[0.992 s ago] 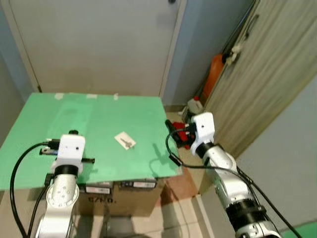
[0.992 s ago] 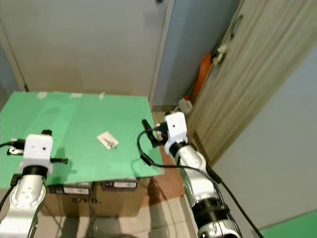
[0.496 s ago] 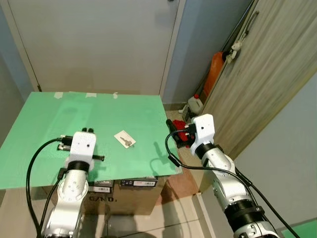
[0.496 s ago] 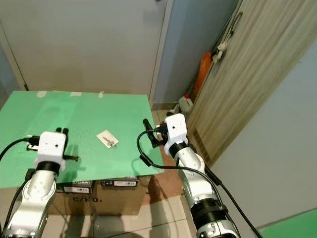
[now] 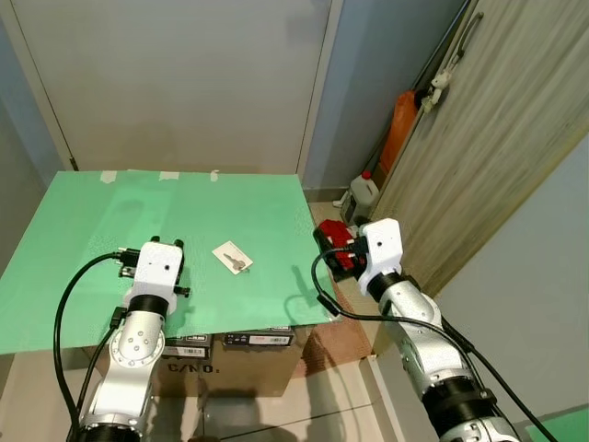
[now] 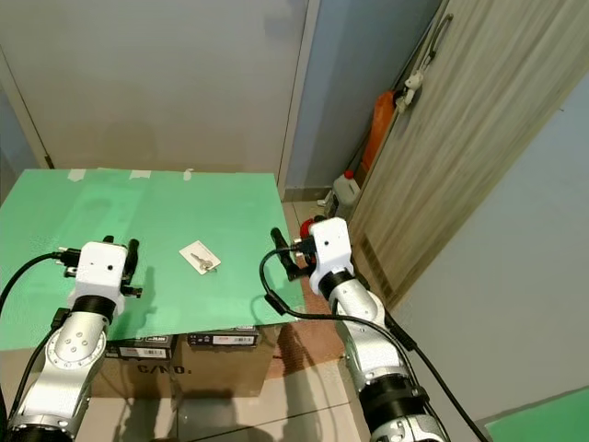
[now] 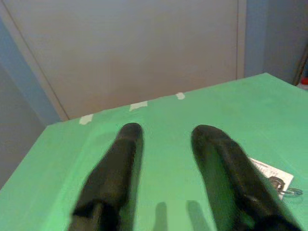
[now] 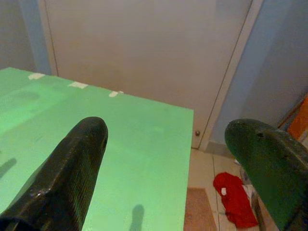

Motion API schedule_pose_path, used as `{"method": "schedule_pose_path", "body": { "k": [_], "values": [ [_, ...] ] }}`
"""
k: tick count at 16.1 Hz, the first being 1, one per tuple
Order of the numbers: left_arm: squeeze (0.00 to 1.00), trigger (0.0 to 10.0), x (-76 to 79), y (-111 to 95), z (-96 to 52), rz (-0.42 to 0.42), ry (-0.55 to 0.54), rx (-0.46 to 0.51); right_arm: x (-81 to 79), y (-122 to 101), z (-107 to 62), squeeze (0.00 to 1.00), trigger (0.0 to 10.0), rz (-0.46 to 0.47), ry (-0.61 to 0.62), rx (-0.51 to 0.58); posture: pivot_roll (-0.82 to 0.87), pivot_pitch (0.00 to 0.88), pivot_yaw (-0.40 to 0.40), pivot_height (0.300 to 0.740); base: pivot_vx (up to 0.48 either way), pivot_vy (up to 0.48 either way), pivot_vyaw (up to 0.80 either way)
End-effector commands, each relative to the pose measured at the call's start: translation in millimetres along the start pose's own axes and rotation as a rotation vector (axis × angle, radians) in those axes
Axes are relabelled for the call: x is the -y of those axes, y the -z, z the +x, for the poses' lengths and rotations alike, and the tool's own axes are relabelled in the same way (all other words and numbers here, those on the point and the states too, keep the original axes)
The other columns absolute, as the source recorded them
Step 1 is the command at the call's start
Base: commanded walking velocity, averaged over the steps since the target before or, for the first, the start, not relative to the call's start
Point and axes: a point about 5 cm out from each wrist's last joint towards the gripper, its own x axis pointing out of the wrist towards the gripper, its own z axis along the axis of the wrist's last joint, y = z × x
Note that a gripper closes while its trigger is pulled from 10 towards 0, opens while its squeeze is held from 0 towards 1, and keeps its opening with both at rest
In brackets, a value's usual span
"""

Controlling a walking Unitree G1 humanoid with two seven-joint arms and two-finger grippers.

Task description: Hang keys on a hook

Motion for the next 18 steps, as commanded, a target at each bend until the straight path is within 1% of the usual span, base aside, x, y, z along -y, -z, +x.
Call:
{"method": "schedule_pose_path", "body": {
  "k": [1,7,13,16,18],
  "values": [
    [1.00,10.0,7.3,-3.0,3.1,-0.007,0.029,0.013,8.4,-3.0,-1.9,0.00,10.0,-0.005,0.027,0.006,0.12,0.000,-0.116,0.740,0.000,0.000,0.00],
    [1.00,10.0,14.0,-4.2,7.7,0.005,0.068,0.021,12.4,-1.0,-6.2,0.00,10.0,-0.011,0.037,-0.001,0.11,0.000,-0.108,0.740,0.000,0.000,0.00],
    [1.00,10.0,21.9,-6.1,9.3,-0.008,0.096,0.032,12.9,0.4,-8.8,0.00,10.0,-0.014,0.036,-0.010,0.11,0.000,-0.105,0.740,0.000,0.000,0.00],
    [1.00,10.0,23.2,-5.7,10.3,-0.007,0.104,0.028,14.1,2.2,-10.7,0.00,10.0,-0.012,0.037,-0.028,0.10,0.000,-0.104,0.740,0.000,0.000,0.00],
    [1.00,10.0,25.6,-7.1,11.2,-0.031,0.125,0.032,15.5,2.7,-11.7,0.00,10.0,-0.012,0.038,-0.033,0.10,0.000,-0.102,0.740,0.000,0.000,0.00]
  ]
}}
